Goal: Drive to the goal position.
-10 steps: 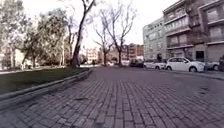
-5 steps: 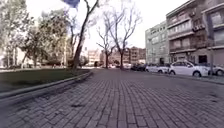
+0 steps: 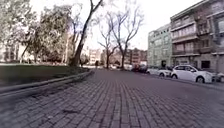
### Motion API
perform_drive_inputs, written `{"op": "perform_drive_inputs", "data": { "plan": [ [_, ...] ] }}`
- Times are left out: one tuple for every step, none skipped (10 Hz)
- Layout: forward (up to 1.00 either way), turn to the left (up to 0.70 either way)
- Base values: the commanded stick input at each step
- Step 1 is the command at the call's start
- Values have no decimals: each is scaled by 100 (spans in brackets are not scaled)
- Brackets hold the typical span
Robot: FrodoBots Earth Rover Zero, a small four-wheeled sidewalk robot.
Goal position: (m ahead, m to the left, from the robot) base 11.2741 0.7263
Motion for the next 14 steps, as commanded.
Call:
{"op": "perform_drive_inputs", "data": {
  "plan": [
    [70,0],
    [70,0],
    [70,0],
    [70,0],
    [70,0],
    [70,0],
    [70,0],
    [70,0],
    [70,0],
    [70,0],
    [70,0],
    [70,0],
    [70,0],
    [70,0]
  ]
}}
